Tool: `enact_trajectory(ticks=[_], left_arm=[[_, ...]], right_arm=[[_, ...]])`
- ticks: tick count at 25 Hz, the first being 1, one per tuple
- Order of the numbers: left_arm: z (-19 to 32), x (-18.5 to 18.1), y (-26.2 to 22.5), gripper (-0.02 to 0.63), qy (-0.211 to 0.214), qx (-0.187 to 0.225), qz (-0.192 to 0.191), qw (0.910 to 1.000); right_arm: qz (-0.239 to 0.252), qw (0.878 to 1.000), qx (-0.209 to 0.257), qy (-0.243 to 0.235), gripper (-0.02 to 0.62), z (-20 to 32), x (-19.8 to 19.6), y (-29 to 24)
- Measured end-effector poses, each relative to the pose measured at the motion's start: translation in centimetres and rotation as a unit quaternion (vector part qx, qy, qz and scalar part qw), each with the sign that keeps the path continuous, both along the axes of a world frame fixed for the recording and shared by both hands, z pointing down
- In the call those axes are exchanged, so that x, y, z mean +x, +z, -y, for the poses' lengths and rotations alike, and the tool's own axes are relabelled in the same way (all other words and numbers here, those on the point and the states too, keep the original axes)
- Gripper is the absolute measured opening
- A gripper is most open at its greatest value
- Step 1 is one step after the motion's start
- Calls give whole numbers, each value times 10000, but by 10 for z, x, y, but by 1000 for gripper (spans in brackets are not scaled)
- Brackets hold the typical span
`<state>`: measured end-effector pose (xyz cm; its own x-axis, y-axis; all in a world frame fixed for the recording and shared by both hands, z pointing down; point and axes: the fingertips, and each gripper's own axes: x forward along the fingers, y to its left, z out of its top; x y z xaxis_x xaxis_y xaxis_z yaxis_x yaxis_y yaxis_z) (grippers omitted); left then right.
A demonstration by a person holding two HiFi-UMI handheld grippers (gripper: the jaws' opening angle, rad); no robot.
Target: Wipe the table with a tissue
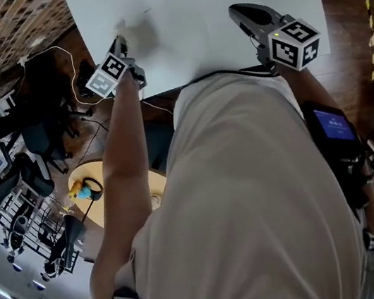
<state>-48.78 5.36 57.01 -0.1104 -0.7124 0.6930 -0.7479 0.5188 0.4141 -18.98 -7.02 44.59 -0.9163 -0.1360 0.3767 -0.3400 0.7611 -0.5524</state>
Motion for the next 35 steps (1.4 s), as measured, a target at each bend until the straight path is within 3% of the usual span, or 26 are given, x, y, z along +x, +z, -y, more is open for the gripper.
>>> enact_trajectory(ticks=[5,11,17,21,23,27,30,32,35], left_arm=[[15,-15,10,23,83,-254,102,9996],[28,-21,18,24,580,-803,603,9933],[39,-3,19,23,990,-847,638,9894],[56,19,16,23,1467,-948,849,9810],[59,23,17,23,1459,-967,796,9813],[67,37,20,23,1399,-782,236,9868],[72,43,18,23,1277,-854,360,9875],[77,51,19,21,1197,-744,233,9897],[87,67,17,21,1303,-790,375,9876]], right_arm=[[-18,9999,-30,100,8,0,9,1],[-41,9998,-55,212,8,5,20,2],[-69,9997,-56,207,8,7,25,3],[-69,9998,-42,164,8,7,23,1],[-65,9999,-37,156,8,7,23,0],[-78,9998,-48,157,8,7,25,2],[-68,9997,-55,209,8,7,27,3],[-65,9997,-55,238,8,7,27,3],[-61,9995,-65,306,8,9,29,3]])
